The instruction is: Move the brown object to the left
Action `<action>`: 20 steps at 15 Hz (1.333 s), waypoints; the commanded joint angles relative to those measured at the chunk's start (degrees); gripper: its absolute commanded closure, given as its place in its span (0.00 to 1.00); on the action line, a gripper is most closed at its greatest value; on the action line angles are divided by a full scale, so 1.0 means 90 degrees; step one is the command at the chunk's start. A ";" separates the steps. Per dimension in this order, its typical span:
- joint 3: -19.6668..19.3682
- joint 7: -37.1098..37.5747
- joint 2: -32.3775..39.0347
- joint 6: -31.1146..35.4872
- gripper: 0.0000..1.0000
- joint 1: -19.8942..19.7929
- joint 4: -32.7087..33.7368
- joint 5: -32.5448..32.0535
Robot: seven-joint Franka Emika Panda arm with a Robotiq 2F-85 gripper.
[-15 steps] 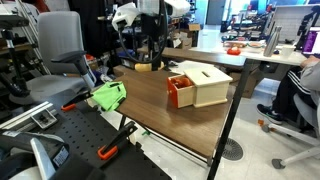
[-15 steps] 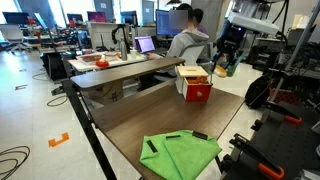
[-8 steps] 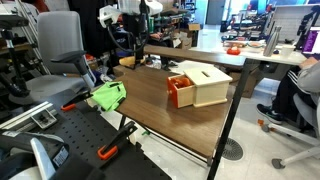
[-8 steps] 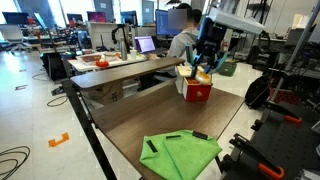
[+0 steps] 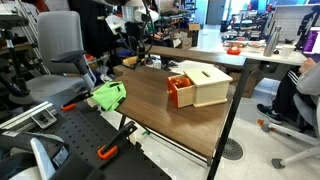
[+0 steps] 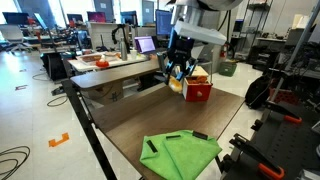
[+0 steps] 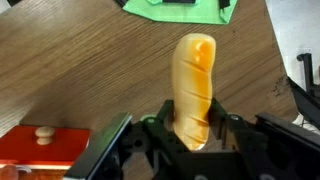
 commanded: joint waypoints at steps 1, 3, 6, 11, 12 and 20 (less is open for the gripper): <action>-0.0074 0.0178 0.1053 -0.0179 0.87 0.0160 0.1231 -0.0334; -0.0092 0.0179 0.1481 -0.0251 0.87 0.0216 0.1714 -0.0386; -0.0095 0.0109 0.2096 -0.0300 0.87 0.0256 0.2369 -0.0428; -0.0177 0.0078 0.2923 -0.0370 0.87 0.0298 0.3251 -0.0548; -0.0201 0.0087 0.3054 -0.0398 0.87 0.0307 0.3405 -0.0574; -0.0434 0.0273 0.3834 -0.0962 0.87 0.0389 0.4511 -0.0699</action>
